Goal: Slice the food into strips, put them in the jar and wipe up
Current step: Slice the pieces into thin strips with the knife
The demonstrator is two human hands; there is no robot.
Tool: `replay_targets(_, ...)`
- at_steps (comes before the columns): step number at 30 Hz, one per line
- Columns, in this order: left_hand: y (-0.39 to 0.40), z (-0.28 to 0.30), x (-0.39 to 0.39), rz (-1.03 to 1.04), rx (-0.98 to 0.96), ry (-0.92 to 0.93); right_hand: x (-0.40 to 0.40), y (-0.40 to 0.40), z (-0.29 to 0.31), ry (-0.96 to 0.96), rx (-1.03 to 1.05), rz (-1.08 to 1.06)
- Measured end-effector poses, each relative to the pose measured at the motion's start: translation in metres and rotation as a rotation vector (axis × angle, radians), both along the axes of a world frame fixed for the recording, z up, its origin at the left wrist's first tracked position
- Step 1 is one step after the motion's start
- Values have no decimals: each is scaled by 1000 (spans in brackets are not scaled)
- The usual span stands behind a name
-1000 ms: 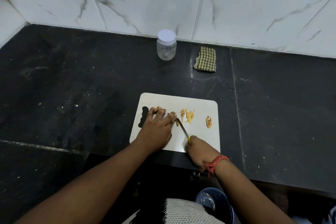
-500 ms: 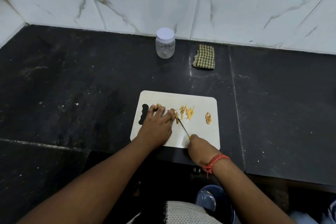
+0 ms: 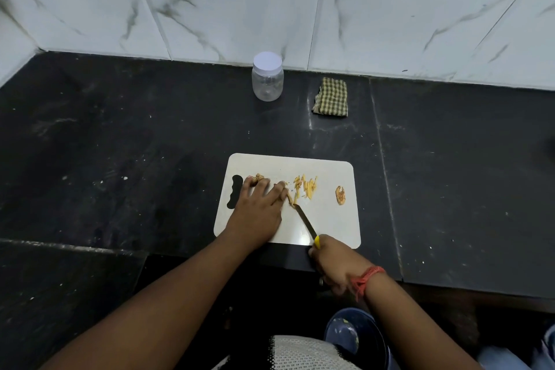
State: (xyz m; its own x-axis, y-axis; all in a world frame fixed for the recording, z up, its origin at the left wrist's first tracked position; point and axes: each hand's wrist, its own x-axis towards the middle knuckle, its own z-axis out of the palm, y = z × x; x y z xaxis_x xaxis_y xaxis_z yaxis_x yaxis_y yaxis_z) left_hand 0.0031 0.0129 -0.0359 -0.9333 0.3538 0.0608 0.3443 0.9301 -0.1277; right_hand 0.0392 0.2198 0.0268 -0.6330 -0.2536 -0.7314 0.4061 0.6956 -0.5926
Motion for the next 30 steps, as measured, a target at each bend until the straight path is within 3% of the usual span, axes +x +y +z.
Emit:
replay_targets(3,0,-1,2,11,12,-9,4,9,7,-342,-295,-280)
replay_targets(8,1,2,3,16,41,10,6,16,11,-372,-434,-360)
replay_targets(14,4,0,11,-69,169,96,9,10,2,-154,-251,-257)
replay_targets(19,8,-4,25,-183,194,127,4,8,-2,109,26,-9)
replay_targets(30,11,-10,29,-171,148,128,6,9,1,107,108,55)
